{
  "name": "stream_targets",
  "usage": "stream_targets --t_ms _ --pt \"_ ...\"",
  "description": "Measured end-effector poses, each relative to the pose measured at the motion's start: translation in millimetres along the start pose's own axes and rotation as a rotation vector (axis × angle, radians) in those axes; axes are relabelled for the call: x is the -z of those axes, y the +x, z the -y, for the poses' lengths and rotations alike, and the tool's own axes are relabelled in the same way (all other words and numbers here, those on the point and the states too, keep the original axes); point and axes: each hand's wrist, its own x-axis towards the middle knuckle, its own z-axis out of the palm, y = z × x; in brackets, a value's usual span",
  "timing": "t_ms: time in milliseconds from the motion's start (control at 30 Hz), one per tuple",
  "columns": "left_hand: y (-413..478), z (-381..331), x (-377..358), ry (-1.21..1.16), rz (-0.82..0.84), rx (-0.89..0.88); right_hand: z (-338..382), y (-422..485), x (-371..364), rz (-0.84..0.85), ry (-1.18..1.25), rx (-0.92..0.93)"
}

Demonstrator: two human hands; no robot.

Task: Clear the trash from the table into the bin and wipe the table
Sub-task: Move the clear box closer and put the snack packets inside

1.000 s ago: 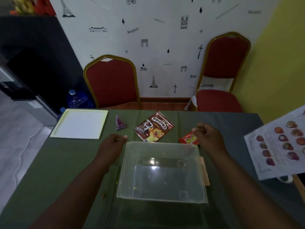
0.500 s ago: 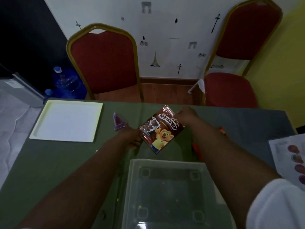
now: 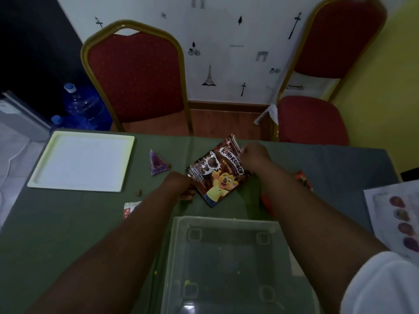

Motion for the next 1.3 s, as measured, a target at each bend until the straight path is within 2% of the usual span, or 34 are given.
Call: stream_targets --t_ms 200,333,500,667,800,1000,1133,1300 --pt "-52.1 -28.6 18.8 -0.073 -0.130 -0.288 -0.6 -54.4 47.4 -0.197 0.338 0.101" --pt "-128.7 -36.4 28.6 -0.134 -0.188 -0.511 -8.0 -117.7 85.7 -0.219 0.592 0.163" --pt "-201.1 -4.0 27.2 -0.050 -0.226 -0.649 -26.7 -195.9 94.7 -0.306 0.609 0.212" --pt "-227.6 52.8 22.3 0.081 -0.195 -0.593 -61.3 -263.2 66.8 -0.257 0.553 0.275" --pt "-236.7 88.6 22.9 0.192 -0.117 -0.526 -87.6 -298.4 41.9 -0.115 0.507 0.268" --pt "-239.1 114.8 10.4 0.341 0.038 -0.488 -94.1 -299.9 14.1 0.108 0.360 0.193" --pt "-225.7 114.6 -8.6 0.258 0.154 -0.343 -84.9 -284.9 -1.3 0.295 0.388 0.120" --pt "-206.6 115.8 -23.4 0.241 0.141 -0.237 -79.2 -266.0 -22.4 0.416 0.343 0.031"
